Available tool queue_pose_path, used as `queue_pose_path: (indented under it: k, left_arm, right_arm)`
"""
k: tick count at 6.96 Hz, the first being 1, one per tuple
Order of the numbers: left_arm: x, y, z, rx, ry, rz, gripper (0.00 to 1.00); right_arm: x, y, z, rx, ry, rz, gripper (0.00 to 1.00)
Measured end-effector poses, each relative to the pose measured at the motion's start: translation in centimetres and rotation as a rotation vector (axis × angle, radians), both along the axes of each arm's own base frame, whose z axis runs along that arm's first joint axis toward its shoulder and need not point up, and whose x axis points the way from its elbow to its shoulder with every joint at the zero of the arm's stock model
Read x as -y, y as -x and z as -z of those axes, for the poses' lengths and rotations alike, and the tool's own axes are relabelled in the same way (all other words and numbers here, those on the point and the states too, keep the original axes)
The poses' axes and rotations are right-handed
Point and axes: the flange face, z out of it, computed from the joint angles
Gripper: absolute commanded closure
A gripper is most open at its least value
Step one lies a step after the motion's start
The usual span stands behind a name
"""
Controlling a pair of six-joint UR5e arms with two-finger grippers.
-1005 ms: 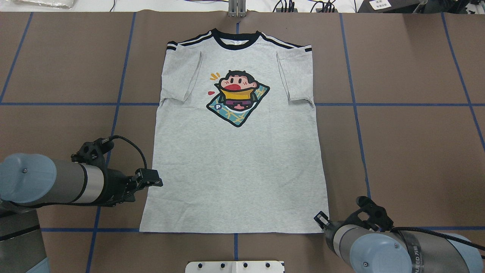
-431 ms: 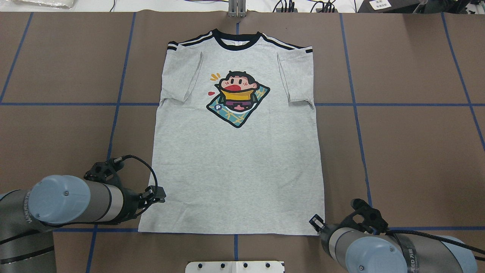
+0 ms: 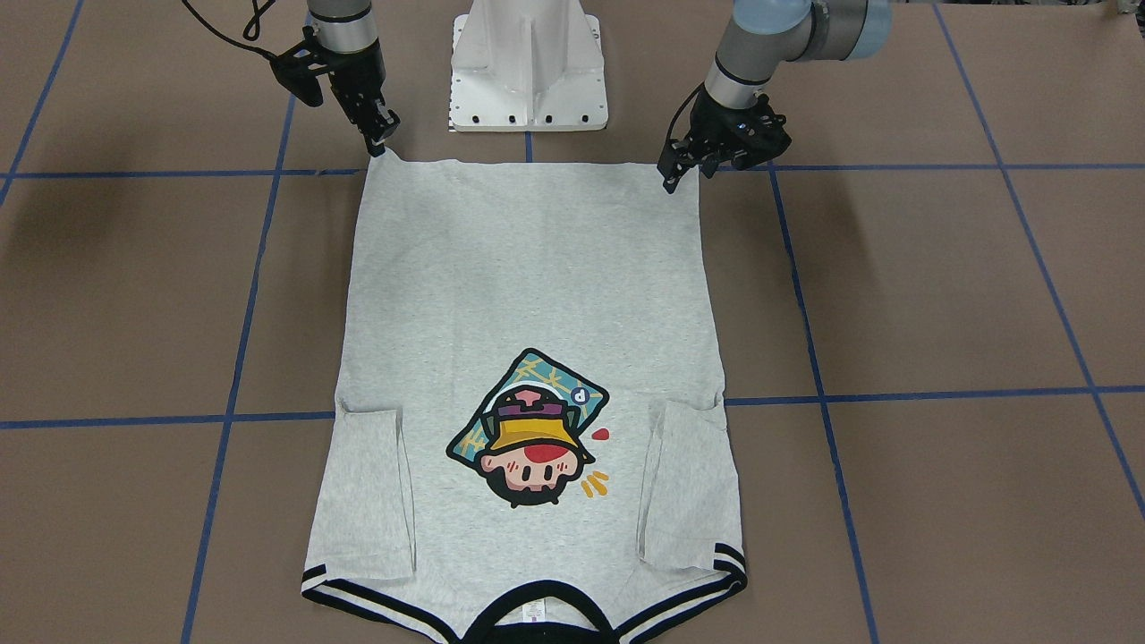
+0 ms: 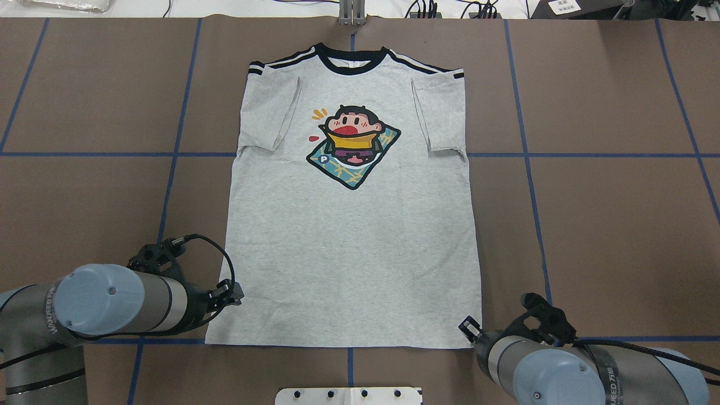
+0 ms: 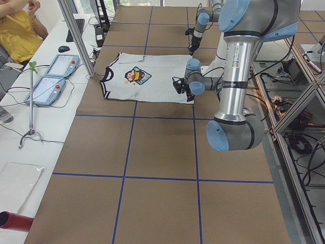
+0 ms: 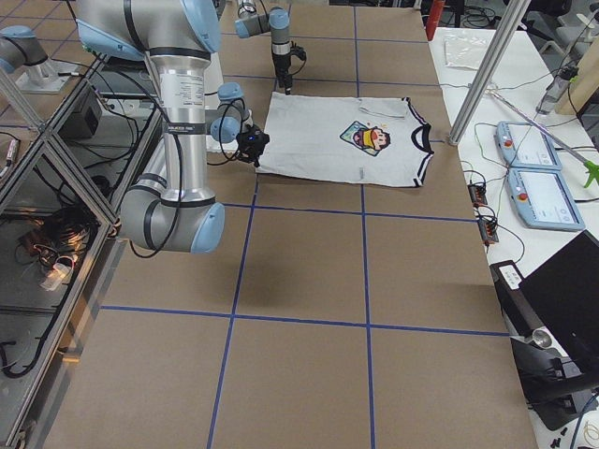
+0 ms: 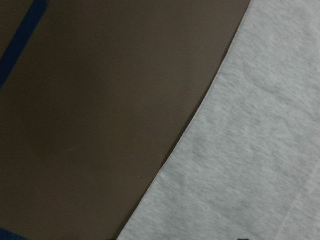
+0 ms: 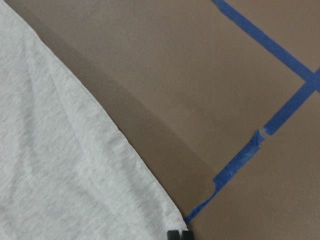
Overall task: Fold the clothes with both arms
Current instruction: 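Lower the left gripper to the hem corner nearest it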
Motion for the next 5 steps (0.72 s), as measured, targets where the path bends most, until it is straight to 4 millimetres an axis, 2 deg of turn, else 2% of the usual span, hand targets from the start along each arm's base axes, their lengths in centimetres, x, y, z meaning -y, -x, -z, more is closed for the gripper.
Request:
queue_pose_path:
  k: [3, 5]
  left_arm:
    - [-2.2, -0.9, -0.5, 0.018, 0.013, -0.039, 0.25]
    - [-3.5, -1.4, -0.8, 0.025, 0.03, -0.054, 0.3]
  right_arm:
    - [0.5, -0.2, -0.6, -0.022, -0.022, 0.005, 1.0]
    - [0.6, -0.3, -0.8, -0.028, -0.025, 0.004, 1.0]
